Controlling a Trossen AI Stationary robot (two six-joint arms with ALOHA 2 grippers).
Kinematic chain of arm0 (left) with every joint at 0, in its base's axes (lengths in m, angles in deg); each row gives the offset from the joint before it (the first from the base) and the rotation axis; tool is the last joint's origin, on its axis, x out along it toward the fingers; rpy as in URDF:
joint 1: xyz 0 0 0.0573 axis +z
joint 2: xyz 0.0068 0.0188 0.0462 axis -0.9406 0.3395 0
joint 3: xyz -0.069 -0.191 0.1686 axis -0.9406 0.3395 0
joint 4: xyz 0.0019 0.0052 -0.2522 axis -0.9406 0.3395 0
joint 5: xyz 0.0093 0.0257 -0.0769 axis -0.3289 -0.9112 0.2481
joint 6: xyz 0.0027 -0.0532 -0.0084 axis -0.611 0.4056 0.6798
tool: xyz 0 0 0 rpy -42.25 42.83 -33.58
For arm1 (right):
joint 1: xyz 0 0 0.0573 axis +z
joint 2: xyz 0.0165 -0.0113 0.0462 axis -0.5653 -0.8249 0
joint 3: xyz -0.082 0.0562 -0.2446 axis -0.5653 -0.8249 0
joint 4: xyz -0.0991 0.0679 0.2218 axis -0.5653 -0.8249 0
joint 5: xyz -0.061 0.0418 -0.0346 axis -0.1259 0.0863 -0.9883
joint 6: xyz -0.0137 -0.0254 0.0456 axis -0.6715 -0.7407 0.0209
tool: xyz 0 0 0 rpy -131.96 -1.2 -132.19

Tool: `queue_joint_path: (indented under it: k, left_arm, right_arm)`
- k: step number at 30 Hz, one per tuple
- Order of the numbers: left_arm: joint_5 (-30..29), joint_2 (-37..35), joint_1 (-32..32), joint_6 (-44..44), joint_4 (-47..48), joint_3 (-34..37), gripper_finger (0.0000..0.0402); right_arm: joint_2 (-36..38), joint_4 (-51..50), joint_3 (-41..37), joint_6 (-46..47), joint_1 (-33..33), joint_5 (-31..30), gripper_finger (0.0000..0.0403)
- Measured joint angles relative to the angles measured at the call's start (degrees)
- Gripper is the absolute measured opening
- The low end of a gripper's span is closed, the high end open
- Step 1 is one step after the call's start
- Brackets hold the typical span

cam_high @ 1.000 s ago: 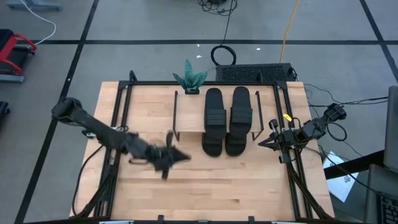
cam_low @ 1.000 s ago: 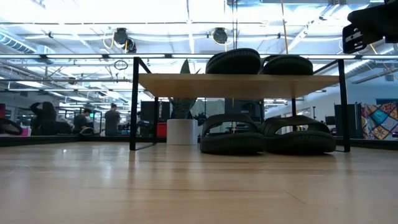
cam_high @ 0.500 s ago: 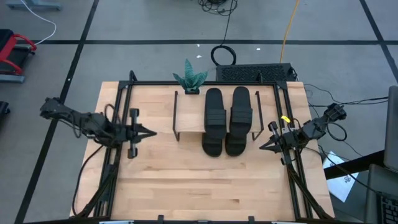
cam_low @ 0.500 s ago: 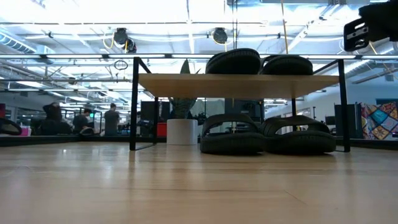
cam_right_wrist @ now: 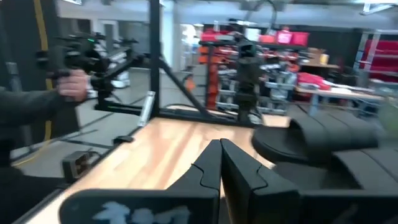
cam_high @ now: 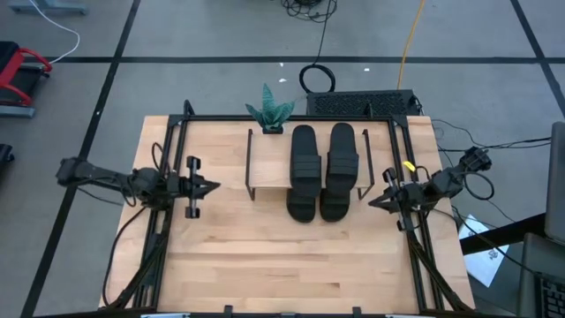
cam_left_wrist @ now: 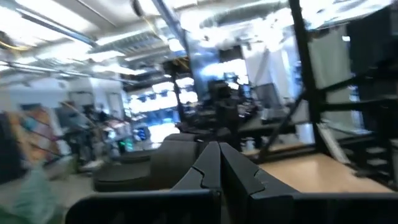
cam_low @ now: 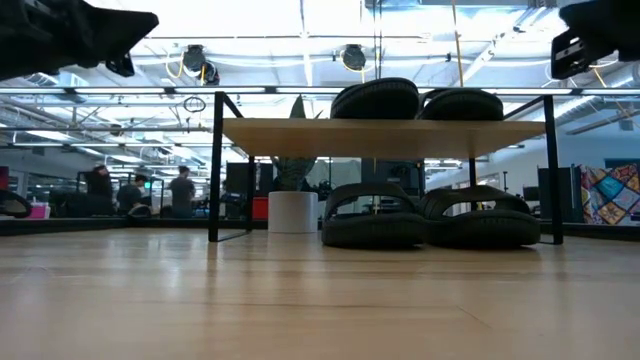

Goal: Pick and place slides into the shelf
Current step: Return to Home Position

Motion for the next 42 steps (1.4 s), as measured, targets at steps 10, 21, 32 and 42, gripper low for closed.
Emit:
queue_joint_path:
  k: [10, 21, 32, 42]
  left_arm:
    - [1.8, -1.8, -1.8, 0.3, 10.1, -1.0, 0.0000]
    - [-5.1, -1.9, -4.3, 0.3, 17.0, -1.0, 0.0000]
    - [-7.7, -1.9, -4.2, 0.5, 17.2, -1.0, 0.0000]
    - [-6.6, -1.9, -6.0, 2.9, 18.0, -1.0, 0.0000]
  right_arm:
    - [0.0, -4.7, 0.0, 1.6, -1.9, -2.5, 0.0000]
    - [0.0, -6.7, 3.7, 2.1, -8.6, 3.9, 0.0000]
    - [0.0, -3.9, 0.3, 7.5, -13.5, 11.3, 0.0000]
    - [0.0, -1.9, -0.6, 8.3, -12.9, 17.3, 0.0000]
